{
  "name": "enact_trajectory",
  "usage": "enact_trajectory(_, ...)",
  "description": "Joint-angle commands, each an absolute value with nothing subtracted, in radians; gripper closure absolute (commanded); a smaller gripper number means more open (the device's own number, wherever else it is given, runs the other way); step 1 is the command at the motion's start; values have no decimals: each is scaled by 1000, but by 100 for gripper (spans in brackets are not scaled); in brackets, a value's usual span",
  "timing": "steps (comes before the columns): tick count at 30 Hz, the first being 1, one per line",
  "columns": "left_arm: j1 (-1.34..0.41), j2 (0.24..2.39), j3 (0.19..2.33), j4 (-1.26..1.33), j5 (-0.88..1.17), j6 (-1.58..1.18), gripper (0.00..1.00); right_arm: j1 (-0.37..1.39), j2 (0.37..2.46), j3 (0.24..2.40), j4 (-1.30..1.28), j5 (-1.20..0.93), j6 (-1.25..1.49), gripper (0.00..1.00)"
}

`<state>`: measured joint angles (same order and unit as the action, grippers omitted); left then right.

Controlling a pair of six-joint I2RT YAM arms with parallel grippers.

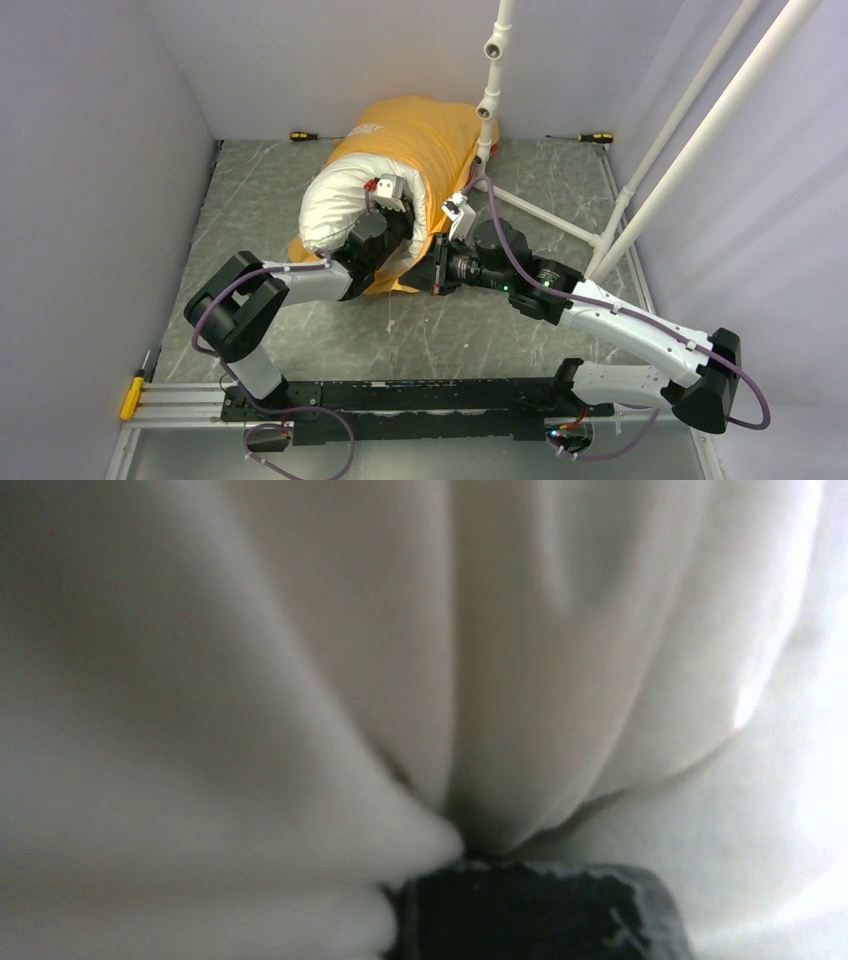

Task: Put the pillow into the pillowcase
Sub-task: Stuff the pillow into the pillowcase.

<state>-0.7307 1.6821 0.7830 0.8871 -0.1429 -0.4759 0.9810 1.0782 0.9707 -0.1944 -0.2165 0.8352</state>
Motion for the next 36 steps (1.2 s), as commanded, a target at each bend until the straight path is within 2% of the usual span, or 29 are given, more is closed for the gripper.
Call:
enact_trajectory(1, -666, 1807, 820, 460, -297, -477, 100, 1129, 913, 1104, 172, -680, 838, 100)
enact_trajectory(3, -636, 1787, 833, 368, -310, -505, 100, 1129, 897, 1092, 182, -697, 835, 100)
enact_trajectory(6, -614, 1734, 792, 392, -269, -483, 100, 1129, 867, 1083, 78, -629, 793, 100)
enact_trajectory(9, -615, 1644, 767, 368, -119, -436, 100, 1128, 858, 1081, -146, -481, 724, 100)
enact_trajectory(13, -633, 1480, 750, 196, 41, -472, 100, 1127, 855, 1037, -410, -213, 755, 98)
enact_trajectory(14, -641, 1442, 757, 127, 65, -488, 100, 1126, 851, 1023, -440, -173, 769, 91)
enact_trajectory(17, -649, 1355, 770, -71, 121, -524, 100, 1126, 817, 986, -526, -51, 838, 43)
enact_trajectory(19, -649, 1321, 758, -154, 154, -553, 100, 1126, 782, 987, -590, 46, 871, 23)
enact_trajectory(20, -648, 1311, 746, -171, 182, -564, 99, 1126, 765, 996, -624, 101, 885, 15)
enact_trajectory(22, -649, 1298, 725, -198, 233, -597, 97, 1126, 749, 1027, -668, 185, 876, 6)
enact_trajectory(24, -653, 1288, 716, -253, 268, -629, 94, 1126, 780, 1081, -701, 225, 843, 2)
enact_trajectory(27, -668, 1243, 735, -348, 328, -634, 80, 1124, 882, 1175, -714, 224, 771, 1)
enact_trajectory(28, -676, 1217, 752, -404, 315, -636, 69, 1124, 925, 1201, -704, 208, 752, 1)
enact_trajectory(29, -681, 1188, 775, -464, 298, -641, 38, 1123, 968, 1227, -681, 187, 724, 2)
enact_trajectory(30, -682, 1161, 800, -525, 289, -644, 26, 1123, 1008, 1250, -656, 161, 706, 3)
enact_trajectory(31, -682, 1127, 831, -599, 274, -646, 23, 1122, 1046, 1263, -624, 130, 696, 7)
enact_trajectory(32, -682, 1100, 866, -670, 260, -650, 10, 1120, 1082, 1271, -595, 103, 690, 11)
enact_trajectory(36, -682, 1003, 1045, -953, 206, -652, 5, 1106, 1207, 1244, -440, -22, 699, 24)
